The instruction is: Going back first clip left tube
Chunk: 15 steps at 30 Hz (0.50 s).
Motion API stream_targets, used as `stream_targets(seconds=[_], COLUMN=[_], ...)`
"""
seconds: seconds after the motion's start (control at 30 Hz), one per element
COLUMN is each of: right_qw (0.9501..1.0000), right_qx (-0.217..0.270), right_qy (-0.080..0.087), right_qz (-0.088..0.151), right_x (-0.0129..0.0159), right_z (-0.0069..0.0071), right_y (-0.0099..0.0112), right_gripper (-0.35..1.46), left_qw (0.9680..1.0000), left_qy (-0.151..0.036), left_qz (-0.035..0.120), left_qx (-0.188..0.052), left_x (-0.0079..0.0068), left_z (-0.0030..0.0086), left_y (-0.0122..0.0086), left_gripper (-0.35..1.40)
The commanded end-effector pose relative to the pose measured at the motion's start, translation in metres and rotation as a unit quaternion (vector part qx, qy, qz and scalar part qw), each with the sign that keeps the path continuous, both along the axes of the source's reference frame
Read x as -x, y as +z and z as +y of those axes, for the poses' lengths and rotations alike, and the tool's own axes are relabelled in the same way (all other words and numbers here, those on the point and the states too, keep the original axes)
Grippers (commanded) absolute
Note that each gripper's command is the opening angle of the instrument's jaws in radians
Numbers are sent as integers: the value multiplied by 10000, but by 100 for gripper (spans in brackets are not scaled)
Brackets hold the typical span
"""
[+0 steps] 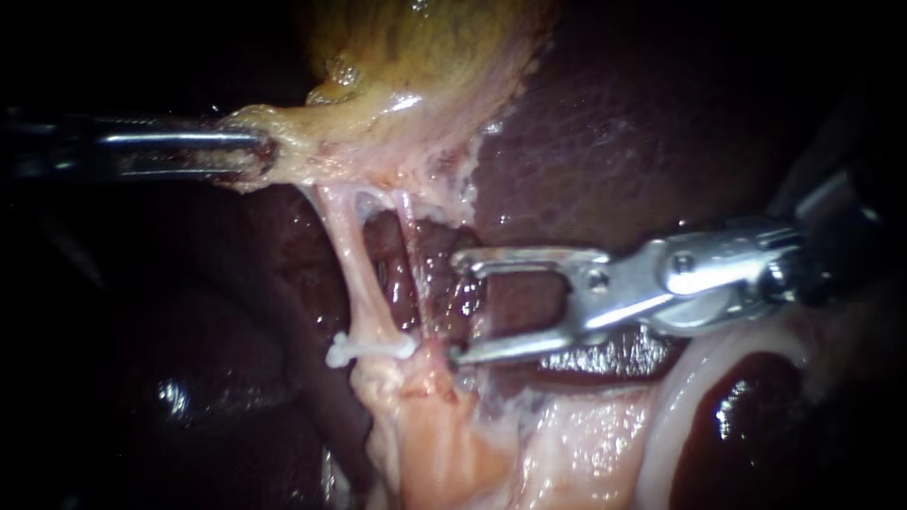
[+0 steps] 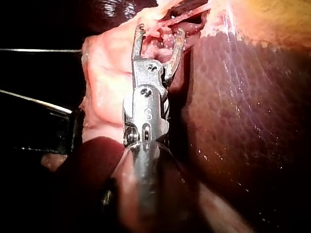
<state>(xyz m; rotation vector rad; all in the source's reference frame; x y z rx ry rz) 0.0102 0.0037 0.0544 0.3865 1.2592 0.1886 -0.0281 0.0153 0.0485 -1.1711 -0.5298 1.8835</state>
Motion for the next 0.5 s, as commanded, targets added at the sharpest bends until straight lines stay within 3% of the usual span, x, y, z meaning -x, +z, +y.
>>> stream_targets(seconds=[0.03,0.3,0.5], right_qw=[10000,10000,10000], right_qx=[46,65,63], right_qy=[5,58,55], right_qz=[-7,-40,-39], right_x=[9,42,44], right_z=[3,16,16], right_y=[-2,-16,-16], right_gripper=[49,49,49], left_qw=[10000,10000,10000], left_qy=[0,-3,-39], left_qz=[-1,2,31], left_qx=[1,4,30], left_x=[0,2,17], left_z=[0,0,-3], left_y=[0,2,9], left_gripper=[-35,-35,-35])
